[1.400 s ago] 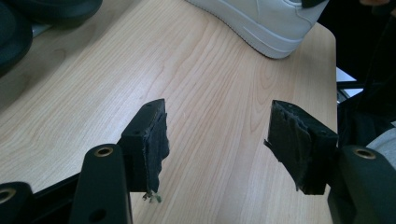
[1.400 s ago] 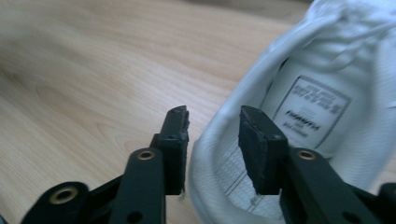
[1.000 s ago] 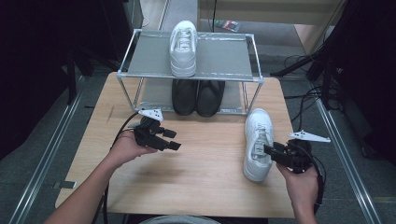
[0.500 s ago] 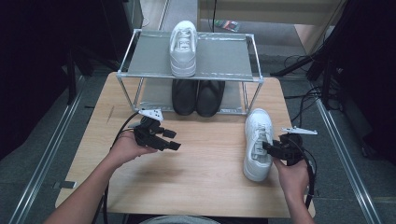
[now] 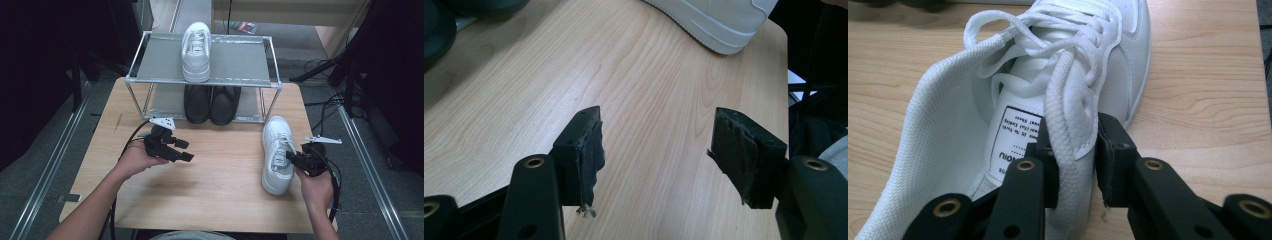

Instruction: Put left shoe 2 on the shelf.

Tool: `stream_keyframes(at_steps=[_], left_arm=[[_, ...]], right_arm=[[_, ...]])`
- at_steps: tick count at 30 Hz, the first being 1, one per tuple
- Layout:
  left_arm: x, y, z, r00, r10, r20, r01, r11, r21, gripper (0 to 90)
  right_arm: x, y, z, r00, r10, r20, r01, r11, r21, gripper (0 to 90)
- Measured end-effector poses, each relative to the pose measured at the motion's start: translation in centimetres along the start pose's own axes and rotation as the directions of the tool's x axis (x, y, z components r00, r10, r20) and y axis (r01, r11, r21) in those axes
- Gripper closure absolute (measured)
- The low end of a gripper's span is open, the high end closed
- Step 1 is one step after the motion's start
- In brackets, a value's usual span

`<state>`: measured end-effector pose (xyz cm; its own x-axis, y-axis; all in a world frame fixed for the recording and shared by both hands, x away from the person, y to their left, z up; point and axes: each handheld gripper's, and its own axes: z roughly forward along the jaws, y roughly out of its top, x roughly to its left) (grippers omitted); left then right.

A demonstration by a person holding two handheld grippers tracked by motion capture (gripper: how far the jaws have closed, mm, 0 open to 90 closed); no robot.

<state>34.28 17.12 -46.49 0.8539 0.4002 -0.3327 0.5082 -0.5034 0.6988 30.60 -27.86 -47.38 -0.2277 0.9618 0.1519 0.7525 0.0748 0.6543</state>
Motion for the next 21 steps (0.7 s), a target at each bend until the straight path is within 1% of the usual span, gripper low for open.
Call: stream_keyframes(at_steps=[3, 4, 5, 7, 9, 12, 13, 17, 18, 20, 21], left_arm=[[0.0, 0.0, 0.0, 1.0000, -0.002, 0.001, 0.002, 1.0000, -0.001, 37.6], [0.0, 0.0, 0.0, 1.0000, -0.004, 0.002, 0.004, 1.0000, 0.001, 37.6], [0.0, 0.0, 0.1, 1.0000, 0.002, -0.002, -0.002, 1.0000, 0.005, 37.6], [0.0, 0.0, 0.1, 1.0000, -0.001, 0.002, 0.001, 1.0000, 0.008, 37.6], [-0.1, 0.0, 0.2, 1.0000, 0.001, 0.003, -0.001, 1.0000, 0.003, 37.6], [0.0, 0.0, 0.1, 1.0000, 0.001, 0.001, -0.001, 1.0000, 0.002, 37.6], [0.0, 0.0, 0.1, 1.0000, -0.003, 0.001, 0.003, 1.0000, 0.000, 37.6], [0.0, 0.0, 0.1, 1.0000, 0.000, -0.002, 0.000, 1.0000, -0.002, 37.6], [-0.1, 0.1, 0.0, 1.0000, 0.001, -0.002, -0.001, 1.0000, -0.002, 37.6], [-0.1, 0.0, 0.0, 1.0000, 0.001, -0.005, -0.001, 1.0000, -0.004, 37.6], [-0.1, 0.0, 0.0, 0.9999, 0.002, -0.010, -0.003, 1.0000, -0.003, 37.6]], right_arm=[[-0.1, 0.1, -0.1, 1.0000, -0.004, 0.007, 0.004, 1.000, -0.001, 80.3], [-0.4, 0.1, -0.3, 0.9999, 0.012, 0.012, -0.012, 1.000, -0.004, 82.2], [-0.6, 0.1, -0.5, 0.9997, 0.015, 0.018, -0.015, 1.000, -0.009, 82.7], [-0.7, 0.1, -0.6, 0.9996, 0.015, 0.025, -0.015, 1.000, -0.010, 83.2], [-1.1, 0.1, -0.9, 0.9993, 0.021, 0.031, -0.020, 1.000, -0.016, 84.3], [-1.3, 0.0, -1.4, 0.9991, 0.012, 0.040, -0.011, 1.000, -0.022, 84.9], [-1.4, -0.1, -1.7, 0.9993, 0.023, 0.030, -0.023, 1.000, -0.016, 85.2], [-1.3, -0.1, -1.9, 0.9997, 0.018, 0.018, -0.018, 1.000, -0.014, 85.4], [-1.0, -0.1, -2.1, 0.9999, 0.005, 0.013, -0.004, 1.000, -0.017, 85.4], [-0.8, -0.1, -2.2, 1.0000, 0.000, 0.008, 0.001, 1.000, -0.017, 85.4], [-0.3, -0.1, -2.5, 0.9998, -0.013, -0.012, 0.013, 1.000, -0.024, 85.4]])
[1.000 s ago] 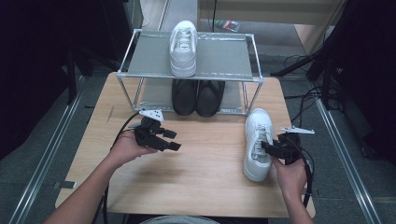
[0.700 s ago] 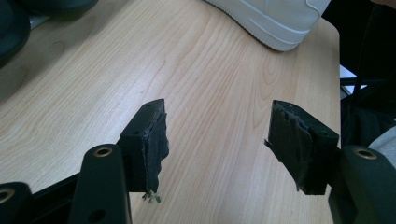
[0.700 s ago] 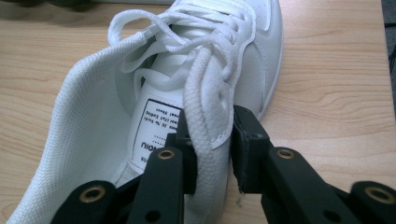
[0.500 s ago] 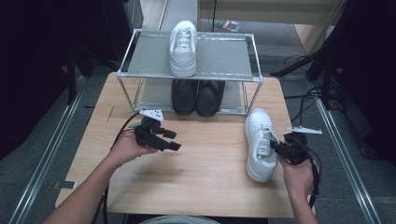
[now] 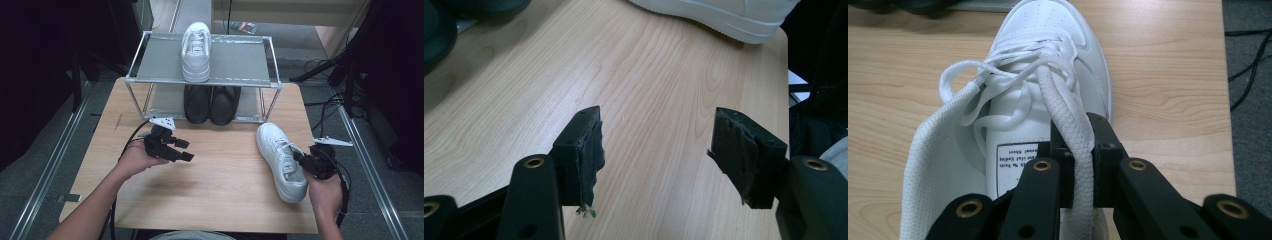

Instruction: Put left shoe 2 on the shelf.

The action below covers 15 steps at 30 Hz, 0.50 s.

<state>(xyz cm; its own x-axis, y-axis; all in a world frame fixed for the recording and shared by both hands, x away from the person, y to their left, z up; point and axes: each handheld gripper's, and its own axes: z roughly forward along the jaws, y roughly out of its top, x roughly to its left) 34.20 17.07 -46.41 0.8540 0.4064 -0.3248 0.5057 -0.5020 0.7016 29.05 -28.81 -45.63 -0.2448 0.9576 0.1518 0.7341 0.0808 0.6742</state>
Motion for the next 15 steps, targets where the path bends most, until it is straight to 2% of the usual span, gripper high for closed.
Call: stream_keyframes(at_steps=[3, 4, 5, 6, 8, 9, 12, 13, 15], left_arm=[[0.0, -0.1, -0.1, 1.0000, 0.000, -0.002, 0.000, 1.0000, -0.004, 37.6], [-0.1, -0.2, -0.1, 1.0000, 0.001, -0.003, -0.001, 1.0000, -0.001, 37.6], [-0.1, -0.2, -0.2, 1.0000, -0.002, -0.007, 0.002, 1.0000, -0.005, 37.6], [-0.2, -0.3, -0.3, 0.9999, -0.001, -0.012, 0.001, 1.0000, -0.003, 37.6], [-0.3, -0.4, -0.3, 0.9999, -0.003, -0.016, 0.003, 1.0000, -0.007, 37.6], [-0.4, -0.6, -0.4, 0.9998, -0.005, -0.022, 0.004, 1.0000, -0.008, 37.6], [-0.6, -0.9, -0.6, 0.9995, -0.005, -0.031, 0.004, 1.0000, -0.007, 37.6], [-0.7, -0.9, -0.6, 0.9993, -0.006, -0.036, 0.006, 1.0000, -0.006, 37.6], [-0.9, -1.3, -0.8, 0.9987, -0.015, -0.048, 0.014, 0.9999, -0.010, 37.6]], right_arm=[[0.4, 0.0, -0.1, 0.9998, -0.001, -0.021, 0.001, 1.000, -0.004, 85.4], [0.9, 0.1, -0.1, 0.9990, -0.018, -0.041, 0.017, 1.000, -0.005, 85.4], [0.9, 0.1, -0.1, 0.9990, -0.018, -0.041, 0.017, 1.000, -0.005, 85.4], [1.6, 0.3, 0.2, 0.9975, -0.035, -0.062, 0.036, 0.999, 0.001, 85.5], [1.8, 0.4, 0.3, 0.9966, -0.044, -0.070, 0.044, 0.999, 0.003, 85.4], [2.5, 0.6, 0.6, 0.9939, -0.063, -0.091, 0.063, 0.998, 0.005, 85.5], [3.0, 0.8, 0.8, 0.9910, -0.077, -0.109, 0.078, 0.997, 0.007, 85.4], [3.6, 1.1, 1.1, 0.9868, -0.090, -0.135, 0.091, 0.996, 0.003, 85.4], [4.2, 1.3, 1.5, 0.9830, -0.098, -0.155, 0.100, 0.995, 0.003, 85.4]])
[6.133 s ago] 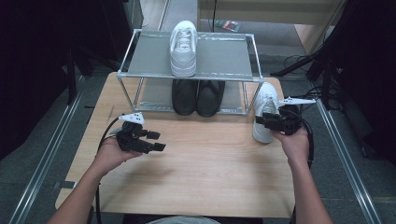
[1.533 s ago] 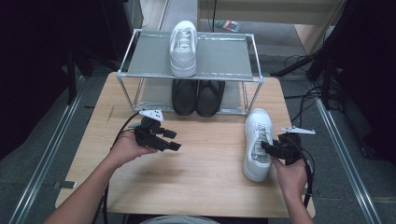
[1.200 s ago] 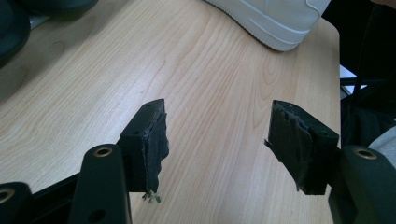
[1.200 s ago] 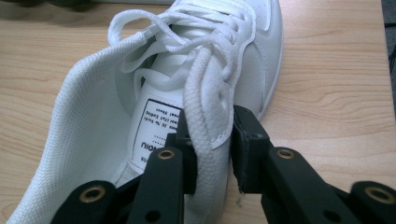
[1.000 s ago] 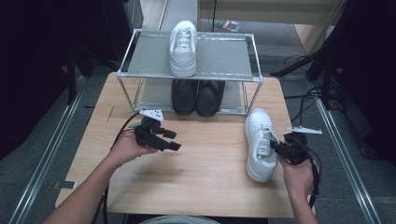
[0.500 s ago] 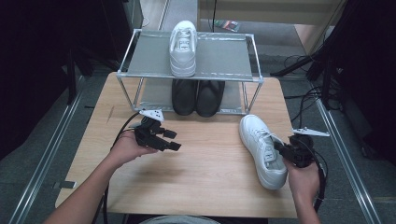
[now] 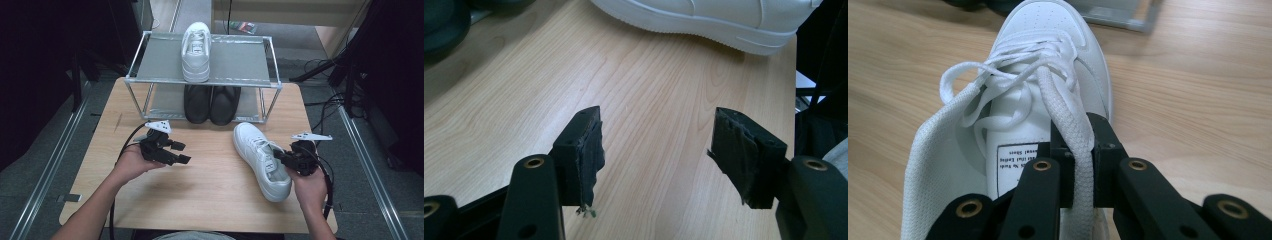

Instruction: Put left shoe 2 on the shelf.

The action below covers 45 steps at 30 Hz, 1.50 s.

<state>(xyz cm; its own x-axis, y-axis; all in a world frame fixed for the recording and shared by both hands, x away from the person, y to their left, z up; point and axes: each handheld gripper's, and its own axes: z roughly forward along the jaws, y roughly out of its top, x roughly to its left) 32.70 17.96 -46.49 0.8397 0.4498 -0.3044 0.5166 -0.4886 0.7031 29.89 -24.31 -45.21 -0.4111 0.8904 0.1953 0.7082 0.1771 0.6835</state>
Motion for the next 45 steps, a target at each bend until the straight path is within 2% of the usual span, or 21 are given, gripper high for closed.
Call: stream_keyframes(at_steps=[1, 6, 7, 9, 11, 14, 25, 30, 34, 35, 36, 37, 38, 39, 40, 41, 42, 43, 44, 45], left_arm=[[0.0, 0.0, 0.0, 1.0000, 0.000, 0.000, 0.000, 1.0000, 0.000, 37.6], [-0.3, -0.7, -0.4, 0.9997, -0.012, -0.020, 0.012, 0.9999, -0.005, 37.6], [-0.4, -0.9, -0.6, 0.9992, -0.022, -0.032, 0.021, 0.9997, -0.007, 37.6], [-0.5, -1.1, -0.6, 0.9989, -0.028, -0.039, 0.028, 0.9996, -0.009, 37.6], [-0.7, -1.3, -0.7, 0.9985, -0.032, -0.044, 0.031, 0.9994, -0.011, 37.6], [-1.0, -1.7, -0.6, 0.9977, -0.040, -0.055, 0.040, 0.9991, -0.012, 37.6], [-1.2, -2.4, -0.3, 0.9921, -0.069, -0.104, 0.066, 0.9972, -0.036, 40.3], [-1.1, -2.5, -0.2, 0.9895, -0.063, -0.130, 0.060, 0.9977, -0.032, 45.7], [-0.9, -2.4, 0.2, 0.9890, -0.078, -0.125, 0.074, 0.9966, -0.036, 50.1], [-1.0, -2.2, 0.3, 0.9849, -0.085, -0.151, 0.081, 0.9962, -0.032, 60.2], [-1.1, -2.1, 0.2, 0.9842, -0.097, -0.148, 0.090, 0.9944, -0.055, 66.1], [-1.1, -1.9, 0.2, 0.9849, -0.104, -0.139, 0.094, 0.9927, -0.076, 69.1], [-1.1, -1.9, 0.2, 0.9849, -0.104, -0.139, 0.094, 0.9927, -0.076, 73.5], [-1.2, -1.6, 0.3, 0.9849, -0.107, -0.136, 0.096, 0.9915, -0.088, 77.4], [-1.2, -1.6, 0.3, 0.9849, -0.107, -0.136, 0.096, 0.9915, -0.088, 79.5], [-1.3, -1.4, 0.6, 0.9864, -0.106, -0.125, 0.096, 0.9918, -0.084, 82.0], [-1.3, -1.4, 0.6, 0.9864, -0.106, -0.125, 0.096, 0.9918, -0.084, 83.5], [-1.4, -1.2, 0.8, 0.9868, -0.104, -0.124, 0.095, 0.9924, -0.078, 84.9], [-1.4, -1.2, 0.9, 0.9872, -0.101, -0.123, 0.093, 0.9930, -0.073, 84.9], [-1.4, -1.1, 1.1, 0.9878, -0.105, -0.116, 0.097, 0.9928, -0.071, 87.6]], right_arm=[[0.0, 0.0, 0.0, 1.0000, 0.000, 0.000, 0.000, 1.000, 0.000, 85.4], [1.8, 0.8, 1.5, 0.9966, -0.052, -0.064, 0.052, 0.999, 0.011, 85.4], [2.8, 1.2, 2.3, 0.9931, -0.076, -0.089, 0.078, 0.997, 0.020, 85.3], [3.1, 1.3, 2.5, 0.9911, -0.088, -0.100, 0.090, 0.996, 0.021, 85.3], [4.2, 1.6, 3.2, 0.9865, -0.105, -0.126, 0.110, 0.993, 0.032, 85.3], [5.6, 2.1, 4.5, 0.9754, -0.152, -0.160, 0.161, 0.986, 0.043, 85.3], [8.3, 2.2, 6.8, 0.9560, -0.210, -0.205, 0.227, 0.972, 0.061, 84.9], [8.5, 1.7, 7.2, 0.9501, -0.206, -0.235, 0.223, 0.973, 0.050, 83.0], [8.6, 1.5, 7.1, 0.9470, -0.217, -0.237, 0.234, 0.971, 0.047, 80.1], [8.5, 1.5, 7.0, 0.9438, -0.221, -0.246, 0.242, 0.969, 0.057, 74.6], [8.5, 1.5, 6.8, 0.9436, -0.214, -0.252, 0.235, 0.970, 0.057, 72.7], [8.4, 1.6, 6.5, 0.9383, -0.215, -0.271, 0.236, 0.971, 0.047, 70.5], [8.4, 1.6, 6.5, 0.9383, -0.215, -0.271, 0.236, 0.971, 0.047, 70.5], [8.1, 1.9, 5.5, 0.9316, -0.207, -0.298, 0.227, 0.974, 0.030, 68.5], [8.1, 1.9, 5.5, 0.9316, -0.207, -0.298, 0.227, 0.974, 0.030, 68.5], [7.6, 2.0, 4.5, 0.9201, -0.217, -0.326, 0.231, 0.973, 0.006, 73.0], [7.6, 2.0, 4.5, 0.9201, -0.217, -0.326, 0.231, 0.973, 0.006, 73.0], [6.9, 2.3, 3.2, 0.9102, -0.201, -0.362, 0.193, 0.979, -0.058, 77.8], [6.9, 2.3, 3.2, 0.9102, -0.201, -0.362, 0.193, 0.979, -0.058, 77.8], [6.3, 2.4, 2.6, 0.9133, -0.193, -0.358, 0.179, 0.981, -0.073, 84.7]])
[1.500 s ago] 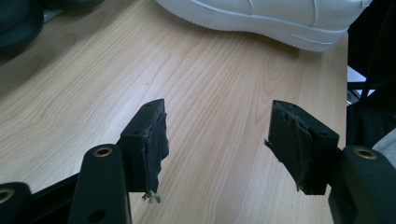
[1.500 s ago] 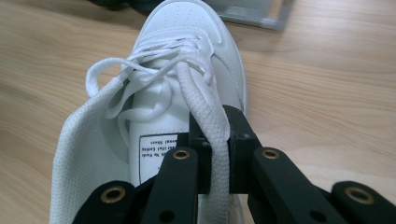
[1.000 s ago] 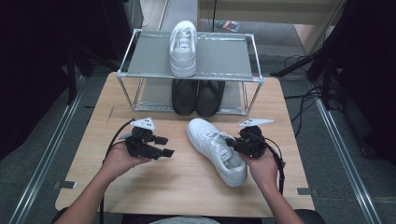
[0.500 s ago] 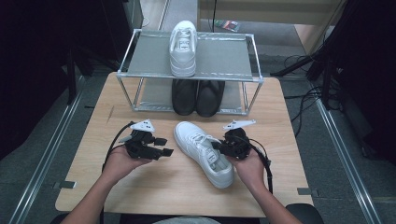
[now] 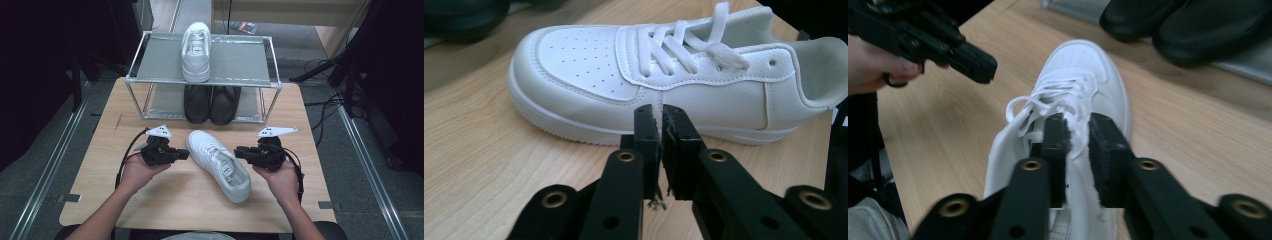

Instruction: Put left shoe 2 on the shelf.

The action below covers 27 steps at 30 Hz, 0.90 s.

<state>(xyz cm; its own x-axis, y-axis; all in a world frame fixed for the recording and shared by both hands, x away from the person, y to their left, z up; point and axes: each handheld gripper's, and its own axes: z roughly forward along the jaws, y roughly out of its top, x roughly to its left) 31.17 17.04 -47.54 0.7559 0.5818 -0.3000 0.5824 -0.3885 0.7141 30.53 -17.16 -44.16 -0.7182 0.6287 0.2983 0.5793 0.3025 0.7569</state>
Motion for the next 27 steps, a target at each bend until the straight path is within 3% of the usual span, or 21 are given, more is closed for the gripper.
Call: stream_keyframes(at_steps=[4, 5, 7, 13, 20, 27], left_arm=[[-0.4, 0.3, 0.9, 1.0000, 0.008, 0.005, -0.008, 0.9997, 0.021, 88.4], [-0.6, 0.5, 1.4, 0.9999, 0.006, 0.011, -0.006, 0.9997, 0.022, 88.5], [-0.8, 0.5, 2.0, 0.9998, 0.010, 0.019, -0.011, 0.9994, 0.033, 88.5], [-1.2, 0.6, 3.5, 0.9991, 0.030, 0.030, -0.033, 0.9964, 0.078, 88.3], [-1.5, 0.8, 4.3, 0.9981, 0.055, 0.028, -0.057, 0.9932, 0.101, 87.9], [-1.2, 1.1, 4.1, 0.9979, 0.053, 0.037, -0.056, 0.9926, 0.108, 86.8]], right_arm=[[-0.8, -0.2, 0.2, 0.9993, 0.008, 0.037, -0.009, 1.000, 0.028, 90.0], [-1.4, -0.5, 1.1, 0.9986, 0.015, 0.051, -0.018, 0.997, 0.073, 90.0], [-1.8, -0.6, 1.8, 0.9982, 0.014, 0.059, -0.020, 0.995, 0.097, 90.0], [-1.7, -1.1, 3.2, 0.9980, 0.010, 0.063, -0.019, 0.989, 0.143, 90.0], [-1.4, -1.4, 3.2, 0.9973, 0.010, 0.072, -0.019, 0.992, 0.126, 90.0], [-1.5, -1.7, 2.8, 0.9958, 0.018, 0.090, -0.028, 0.993, 0.113, 88.7]])
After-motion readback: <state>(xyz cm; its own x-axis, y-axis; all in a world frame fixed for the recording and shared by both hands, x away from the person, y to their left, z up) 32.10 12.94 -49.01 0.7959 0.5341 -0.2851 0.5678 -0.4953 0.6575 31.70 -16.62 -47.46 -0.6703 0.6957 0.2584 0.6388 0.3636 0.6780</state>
